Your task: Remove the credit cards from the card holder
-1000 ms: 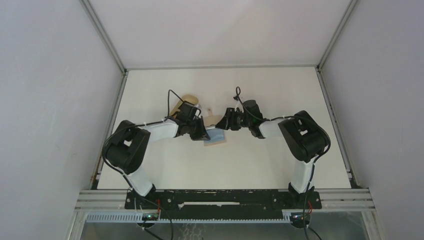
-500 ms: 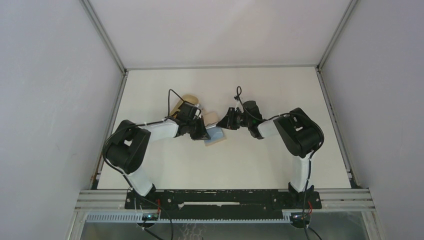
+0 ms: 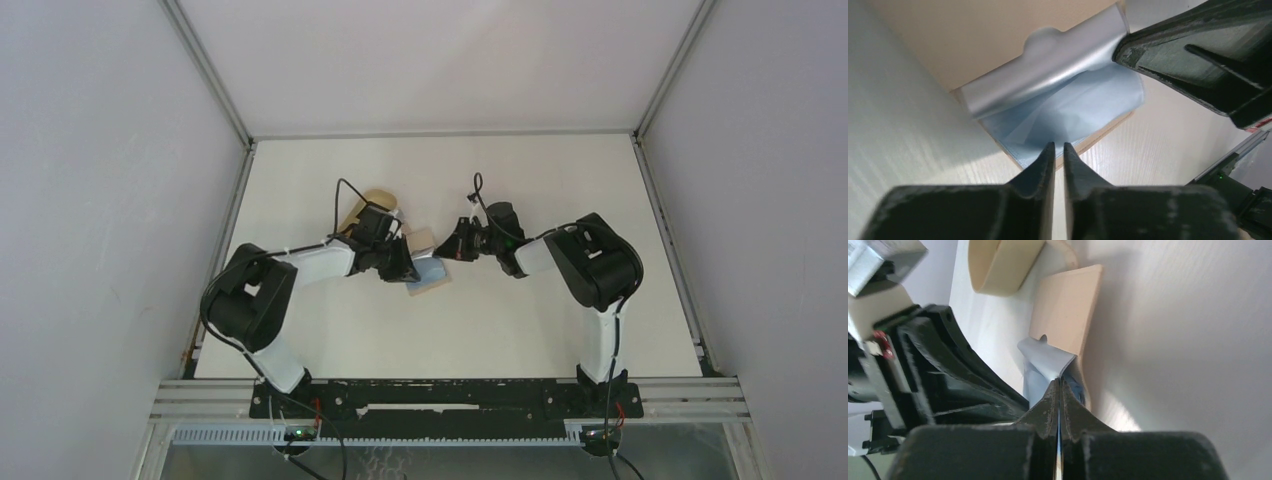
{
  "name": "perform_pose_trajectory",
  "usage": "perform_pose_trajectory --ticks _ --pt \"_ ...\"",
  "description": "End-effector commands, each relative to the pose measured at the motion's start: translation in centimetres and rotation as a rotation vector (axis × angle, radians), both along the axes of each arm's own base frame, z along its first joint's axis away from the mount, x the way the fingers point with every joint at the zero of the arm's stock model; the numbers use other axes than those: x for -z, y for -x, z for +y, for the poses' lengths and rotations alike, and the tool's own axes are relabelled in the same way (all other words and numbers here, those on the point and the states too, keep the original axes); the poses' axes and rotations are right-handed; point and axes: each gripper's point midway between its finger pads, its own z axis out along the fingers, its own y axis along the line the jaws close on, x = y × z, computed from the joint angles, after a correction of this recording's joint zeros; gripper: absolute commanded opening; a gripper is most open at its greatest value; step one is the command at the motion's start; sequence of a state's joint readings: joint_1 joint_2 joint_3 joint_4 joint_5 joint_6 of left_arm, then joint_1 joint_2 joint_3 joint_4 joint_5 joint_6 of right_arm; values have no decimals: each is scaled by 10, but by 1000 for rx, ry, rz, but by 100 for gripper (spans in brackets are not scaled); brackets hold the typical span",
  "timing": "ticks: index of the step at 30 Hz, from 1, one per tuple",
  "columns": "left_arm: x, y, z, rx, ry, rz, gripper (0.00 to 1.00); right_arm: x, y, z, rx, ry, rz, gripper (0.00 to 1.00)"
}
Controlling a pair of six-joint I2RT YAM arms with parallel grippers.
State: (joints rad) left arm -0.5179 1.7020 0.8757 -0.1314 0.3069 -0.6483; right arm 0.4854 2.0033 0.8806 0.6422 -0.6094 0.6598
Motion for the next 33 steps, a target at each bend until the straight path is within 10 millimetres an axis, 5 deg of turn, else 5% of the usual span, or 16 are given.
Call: perform_pose_trajectory --ticks 1,4,7,10,17,33 --pt "-42 -1 11 15 26 -92 31 -17 17 -9 -50 -20 -9 0" --pt "-86 -13 15 -6 84 -180 60 -16 26 -21 -42 17 -21 0" --pt "-103 -23 27 -64 113 -201 85 -22 36 -29 -43 20 -43 0" --pt "-91 -27 34 -97 96 -170 87 -31 47 -36 -47 17 -74 0" --pt "-60 -12 13 -73 146 -96 85 -65 63 -43 -76 -62 -140 0" --pt "-76 -26 7 -72 211 -294 85 -101 86 -40 -210 -181 -152 0"
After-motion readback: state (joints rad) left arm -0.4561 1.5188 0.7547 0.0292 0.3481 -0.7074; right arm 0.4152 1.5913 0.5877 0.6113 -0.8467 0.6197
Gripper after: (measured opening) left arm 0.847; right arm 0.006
